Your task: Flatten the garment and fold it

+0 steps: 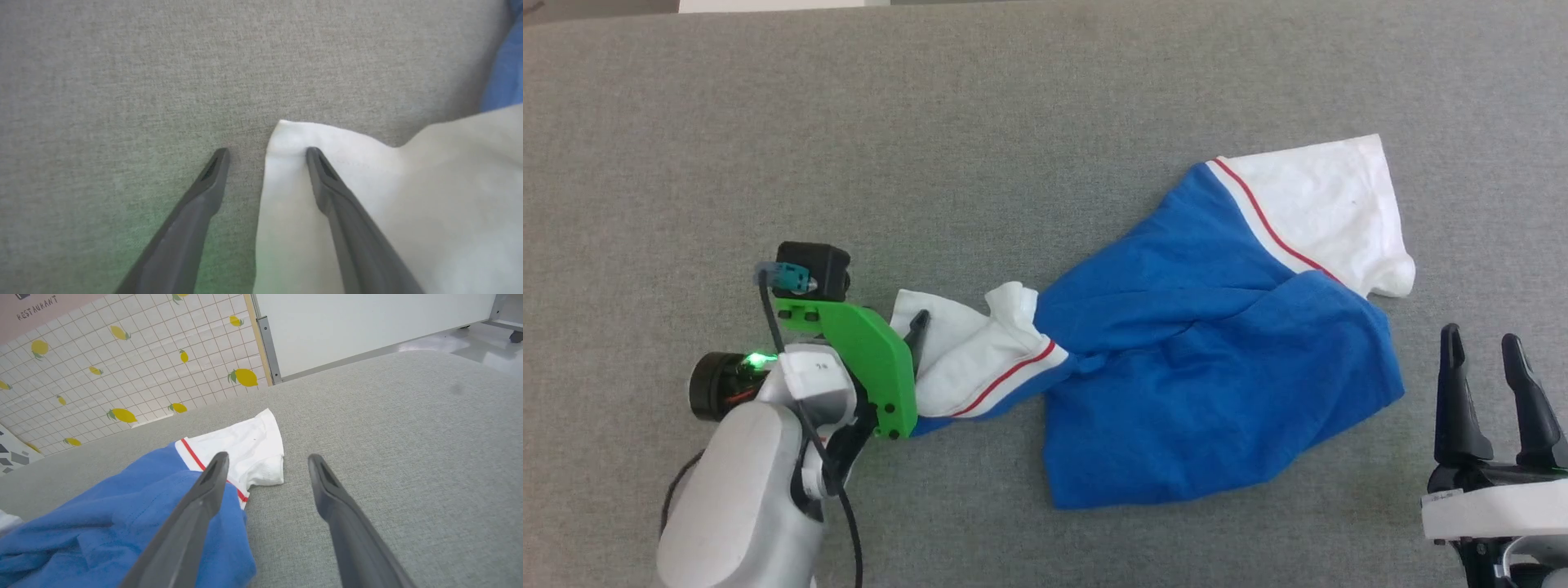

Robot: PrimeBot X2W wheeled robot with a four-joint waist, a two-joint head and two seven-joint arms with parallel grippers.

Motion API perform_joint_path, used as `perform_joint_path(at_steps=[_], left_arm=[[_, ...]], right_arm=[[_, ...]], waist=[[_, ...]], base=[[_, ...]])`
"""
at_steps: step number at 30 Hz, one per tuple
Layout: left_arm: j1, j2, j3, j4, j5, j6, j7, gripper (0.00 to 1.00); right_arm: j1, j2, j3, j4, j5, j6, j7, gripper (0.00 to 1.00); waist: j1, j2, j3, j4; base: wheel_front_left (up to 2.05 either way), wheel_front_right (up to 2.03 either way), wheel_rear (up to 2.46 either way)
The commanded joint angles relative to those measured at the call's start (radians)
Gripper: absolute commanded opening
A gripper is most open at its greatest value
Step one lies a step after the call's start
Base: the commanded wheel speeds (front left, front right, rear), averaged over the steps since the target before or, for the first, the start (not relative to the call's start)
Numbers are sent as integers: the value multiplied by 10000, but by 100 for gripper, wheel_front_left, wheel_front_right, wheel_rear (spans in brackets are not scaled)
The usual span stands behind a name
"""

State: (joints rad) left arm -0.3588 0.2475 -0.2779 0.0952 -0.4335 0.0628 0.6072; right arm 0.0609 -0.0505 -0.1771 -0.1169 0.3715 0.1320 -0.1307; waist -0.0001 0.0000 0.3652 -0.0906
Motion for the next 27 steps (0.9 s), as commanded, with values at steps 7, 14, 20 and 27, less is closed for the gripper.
perform_joint_path(at_steps=[7,14,20,27], left_arm=[[265,-189,-484,562,-467,-453,601,15],[156,-111,-642,838,-307,-750,-48,0],[178,-328,-110,397,-166,-544,-2169,0],[1392,-773,504,-2094,12,160,-4632,0]], right_arm=[[-98,3,-52,-182,-131,-13,177,100],[-64,3,-77,-169,-168,-13,245,100],[13,3,-51,-74,-91,-13,167,100],[-1178,3,-480,-752,-613,-13,1144,100]], waist=[[1,0,-68,92],[1,0,-305,121],[1,0,-672,147],[1,0,-495,306]], base=[[0,0,0],[0,0,0],[0,0,0],[0,0,0]])
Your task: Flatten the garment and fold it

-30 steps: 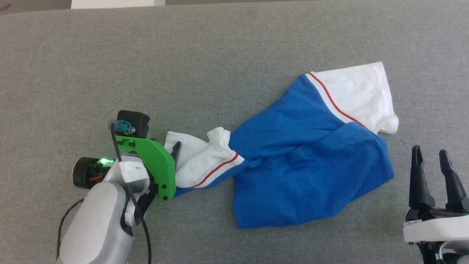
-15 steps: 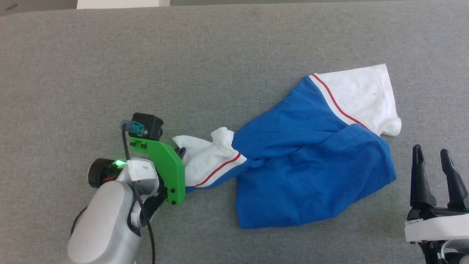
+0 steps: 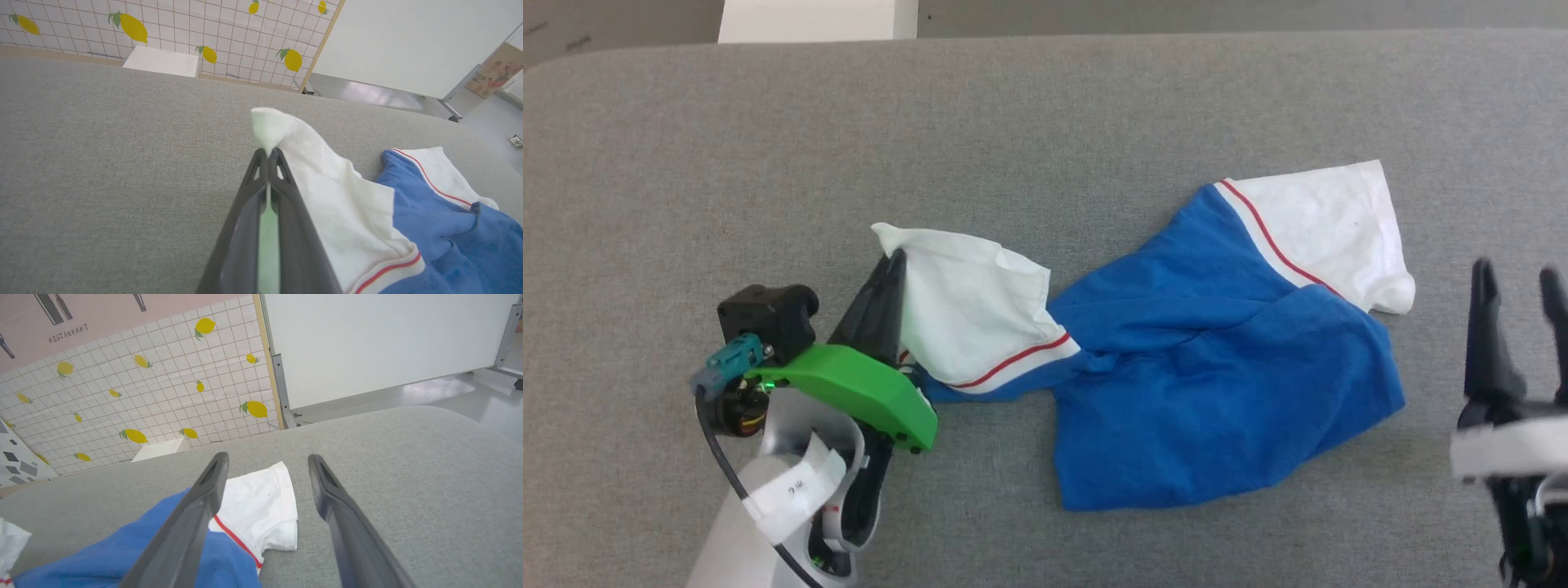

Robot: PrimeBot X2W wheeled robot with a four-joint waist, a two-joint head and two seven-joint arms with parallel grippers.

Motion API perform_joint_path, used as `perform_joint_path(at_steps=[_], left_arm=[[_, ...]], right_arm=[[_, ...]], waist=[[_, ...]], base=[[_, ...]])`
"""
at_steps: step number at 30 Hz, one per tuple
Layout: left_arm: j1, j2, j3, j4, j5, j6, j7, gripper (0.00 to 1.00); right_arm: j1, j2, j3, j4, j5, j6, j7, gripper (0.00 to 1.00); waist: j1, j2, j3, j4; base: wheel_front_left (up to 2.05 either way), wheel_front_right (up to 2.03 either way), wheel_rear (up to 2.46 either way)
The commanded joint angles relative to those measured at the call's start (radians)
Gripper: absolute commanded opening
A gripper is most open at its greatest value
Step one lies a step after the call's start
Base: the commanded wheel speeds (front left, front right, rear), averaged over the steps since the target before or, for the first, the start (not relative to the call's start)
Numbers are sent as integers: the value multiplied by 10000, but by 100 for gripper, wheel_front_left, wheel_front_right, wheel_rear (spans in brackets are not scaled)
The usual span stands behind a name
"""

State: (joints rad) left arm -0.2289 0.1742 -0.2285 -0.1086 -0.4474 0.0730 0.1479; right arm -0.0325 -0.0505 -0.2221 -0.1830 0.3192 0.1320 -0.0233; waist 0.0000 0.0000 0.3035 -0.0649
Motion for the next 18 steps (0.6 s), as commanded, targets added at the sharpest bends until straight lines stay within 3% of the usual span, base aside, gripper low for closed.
perform_joint_path(at_steps=[1,4,13,18], left_arm=[[162,-75,-24,-205,158,92,-57,0],[209,-144,-99,-463,187,155,-81,0],[-198,-246,-284,-550,254,157,-127,0],[-395,-335,-423,-441,241,109,-167,0]], right_arm=[[-521,3,-101,-174,-257,-13,377,100],[-1300,-177,-279,-223,-440,-13,1304,100],[-3917,-1142,-1078,1515,-45,-13,6393,100],[-4570,-1447,-1101,2395,-128,-13,7468,100]], waist=[[0,0,209,75],[0,0,482,149],[0,0,1358,435],[0,0,1630,650]], base=[[0,0,0],[0,0,0],[0,0,0],[0,0,0]])
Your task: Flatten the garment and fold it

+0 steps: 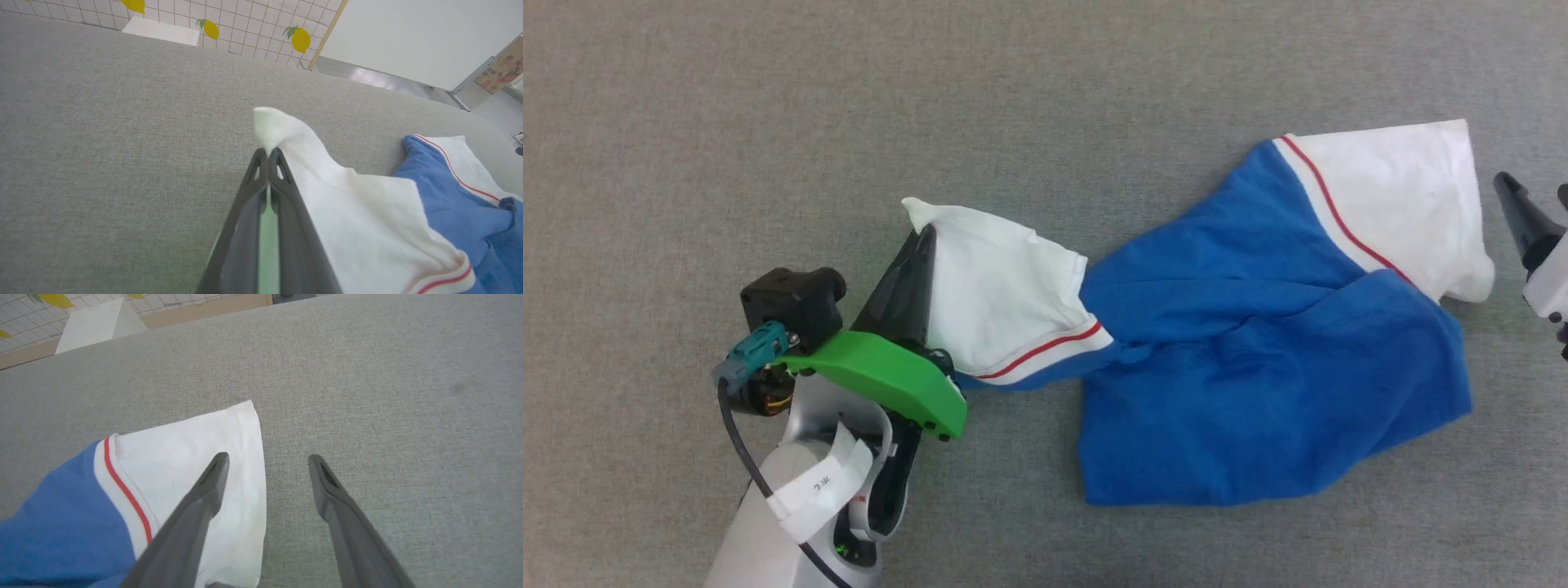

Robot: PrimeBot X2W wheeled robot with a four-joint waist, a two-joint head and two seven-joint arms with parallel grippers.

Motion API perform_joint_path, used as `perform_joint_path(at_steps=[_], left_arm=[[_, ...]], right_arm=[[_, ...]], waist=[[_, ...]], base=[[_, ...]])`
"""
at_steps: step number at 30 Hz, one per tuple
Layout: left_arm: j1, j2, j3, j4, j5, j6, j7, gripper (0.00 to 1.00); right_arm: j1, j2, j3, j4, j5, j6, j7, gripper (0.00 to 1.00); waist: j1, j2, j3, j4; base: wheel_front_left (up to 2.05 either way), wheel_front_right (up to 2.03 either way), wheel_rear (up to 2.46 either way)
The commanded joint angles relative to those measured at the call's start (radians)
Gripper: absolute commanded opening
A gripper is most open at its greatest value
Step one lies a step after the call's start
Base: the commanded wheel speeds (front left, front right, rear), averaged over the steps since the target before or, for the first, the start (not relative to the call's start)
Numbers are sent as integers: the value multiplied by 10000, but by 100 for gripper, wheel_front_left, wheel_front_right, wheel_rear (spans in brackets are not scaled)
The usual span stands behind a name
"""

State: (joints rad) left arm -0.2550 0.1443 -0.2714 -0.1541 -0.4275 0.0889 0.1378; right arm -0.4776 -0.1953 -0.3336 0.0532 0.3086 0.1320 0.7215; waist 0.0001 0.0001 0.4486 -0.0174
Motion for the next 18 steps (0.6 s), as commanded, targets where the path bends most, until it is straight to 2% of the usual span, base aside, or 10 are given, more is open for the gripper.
perform_joint_path(at_steps=[1,13,17,18], left_arm=[[-161,-50,-17,26,40,-57,-82,0],[-414,-141,-265,112,-11,-100,-27,0],[-450,-145,-281,117,-48,-89,-20,0],[-450,-144,-278,112,-66,-85,-16,0]], right_arm=[[-221,-29,29,183,-42,-13,90,100],[-747,-194,126,1541,-278,-13,360,100],[-842,-214,107,1906,-231,-13,834,100],[-849,-250,204,1925,-184,-13,1033,58]], waist=[[-1,-1,229,214],[-1,-1,736,669],[-1,-1,833,771],[-1,-1,845,784]], base=[[0,0,0],[0,0,0],[0,0,0],[0,0,0]])
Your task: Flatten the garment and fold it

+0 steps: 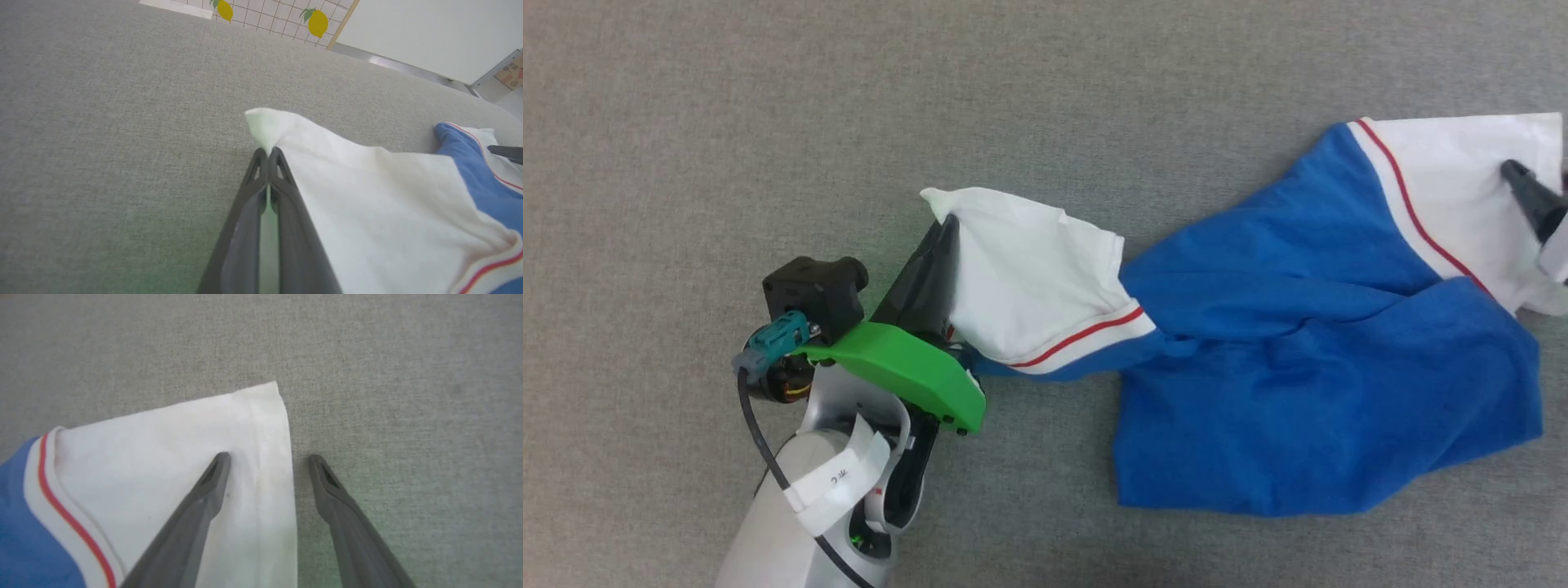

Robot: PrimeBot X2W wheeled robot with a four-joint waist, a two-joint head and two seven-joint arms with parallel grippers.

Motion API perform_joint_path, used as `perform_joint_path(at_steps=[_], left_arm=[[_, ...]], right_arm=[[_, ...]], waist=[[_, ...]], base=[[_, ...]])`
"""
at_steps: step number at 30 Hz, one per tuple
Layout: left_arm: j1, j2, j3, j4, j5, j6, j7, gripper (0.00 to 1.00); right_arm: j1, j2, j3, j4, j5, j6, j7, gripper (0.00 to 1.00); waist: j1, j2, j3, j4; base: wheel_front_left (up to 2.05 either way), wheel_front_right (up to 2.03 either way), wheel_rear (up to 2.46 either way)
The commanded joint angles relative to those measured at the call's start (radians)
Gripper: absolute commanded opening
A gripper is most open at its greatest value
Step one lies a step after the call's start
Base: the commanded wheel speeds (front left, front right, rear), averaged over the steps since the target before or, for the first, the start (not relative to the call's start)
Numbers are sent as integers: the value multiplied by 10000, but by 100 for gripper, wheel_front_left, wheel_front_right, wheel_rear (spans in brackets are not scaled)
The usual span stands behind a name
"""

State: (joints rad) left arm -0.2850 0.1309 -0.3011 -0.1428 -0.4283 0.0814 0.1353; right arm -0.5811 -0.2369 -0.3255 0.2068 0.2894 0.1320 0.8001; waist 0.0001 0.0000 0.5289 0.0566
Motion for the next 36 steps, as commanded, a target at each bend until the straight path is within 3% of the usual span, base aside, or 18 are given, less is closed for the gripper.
perform_joint_path(at_steps=[1,2,9,16,21,29,36], left_arm=[[-149,-7,28,-5,-76,-6,9,0],[-145,5,42,-4,-93,-3,9,0],[-123,75,204,262,-269,-29,-129,0],[-882,391,707,930,-326,-355,-957,0],[-2089,871,876,1353,-231,-659,-782,0],[-4758,1647,798,2377,38,-1189,255,0],[-6942,1780,879,3722,144,-1215,655,0]], right_arm=[[183,128,185,368,44,-13,354,29],[181,74,254,312,78,-13,429,0],[272,-137,409,-40,116,-13,-296,0],[227,42,743,-182,428,-13,-2821,0],[-266,104,969,-201,499,-13,-4011,0],[-1944,157,1944,-37,316,-13,-4255,0],[-3771,224,2779,638,-61,-13,-4398,0]], waist=[[-1,0,48,48],[-1,0,41,48],[-1,0,-446,-8],[-1,0,-1711,-271],[-1,0,-2872,-495],[-1,0,-4323,-875],[-1,0,-4820,-1226]], base=[[0,0,0],[0,0,0],[0,0,0],[0,0,0],[0,0,0],[0,0,0],[0,0,0]])
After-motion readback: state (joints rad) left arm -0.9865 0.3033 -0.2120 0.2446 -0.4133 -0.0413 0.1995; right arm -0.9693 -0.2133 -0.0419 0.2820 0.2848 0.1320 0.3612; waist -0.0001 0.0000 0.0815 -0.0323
